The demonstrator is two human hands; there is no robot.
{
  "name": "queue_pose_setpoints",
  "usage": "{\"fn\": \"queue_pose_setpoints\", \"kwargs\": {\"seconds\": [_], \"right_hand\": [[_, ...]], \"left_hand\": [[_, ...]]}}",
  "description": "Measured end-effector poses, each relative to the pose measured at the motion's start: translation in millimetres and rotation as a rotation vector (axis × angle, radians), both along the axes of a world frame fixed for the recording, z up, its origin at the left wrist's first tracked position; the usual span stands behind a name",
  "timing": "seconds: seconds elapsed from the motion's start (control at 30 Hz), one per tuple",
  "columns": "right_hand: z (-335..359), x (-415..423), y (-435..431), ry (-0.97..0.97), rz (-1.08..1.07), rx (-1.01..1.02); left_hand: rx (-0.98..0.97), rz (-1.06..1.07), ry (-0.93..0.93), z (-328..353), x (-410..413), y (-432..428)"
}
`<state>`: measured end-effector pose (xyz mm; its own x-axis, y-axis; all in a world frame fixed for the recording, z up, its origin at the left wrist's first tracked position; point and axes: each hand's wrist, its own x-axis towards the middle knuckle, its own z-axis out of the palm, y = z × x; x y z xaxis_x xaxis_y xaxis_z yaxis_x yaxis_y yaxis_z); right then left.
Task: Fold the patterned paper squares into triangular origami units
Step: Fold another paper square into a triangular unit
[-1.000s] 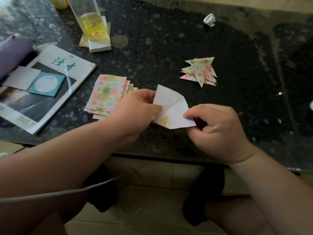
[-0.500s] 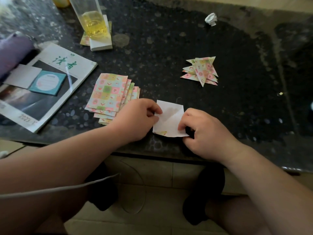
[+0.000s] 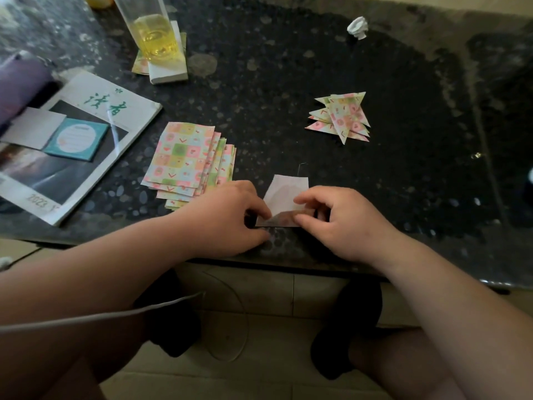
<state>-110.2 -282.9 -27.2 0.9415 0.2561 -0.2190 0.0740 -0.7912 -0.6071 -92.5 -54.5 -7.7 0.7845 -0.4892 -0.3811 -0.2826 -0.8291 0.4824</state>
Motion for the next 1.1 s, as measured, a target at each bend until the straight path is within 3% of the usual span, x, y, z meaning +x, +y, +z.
{"fn": "queue_pose_setpoints", "kwargs": {"seconds": [0.2, 0.43, 0.67, 0.77, 1.0, 1.1], "right_hand": [[0.8, 0.6, 7.9, 0.053, -0.175, 0.088], [0.2, 3.4, 16.6, 0.066, -0.307, 0.075], [-4.4, 4.3, 24.8, 0.024, -0.315, -0.026], [-5.8, 5.3, 25.9, 0.001, -0.306, -0.052], [-7.3, 6.6, 25.5, -0.018, -0.299, -0.060], [-8.4, 7.0, 26.4, -0.027, -0.288, -0.079]], "left_hand": [[-0.019, 0.196, -0.015, -6.1, 2.2, -3.0], [0.011, 0.216, -0.051, -8.3, -1.9, -9.3], [0.210, -0.114, -0.301, -5.3, -23.3, -18.1], [0.293, -0.163, -0.407, -1.8, -46.7, -23.3], [0.362, -0.347, -0.447, 3.5, -70.8, -31.9], [0.403, -0.382, -0.311, -2.0, -75.7, -36.9]]}}
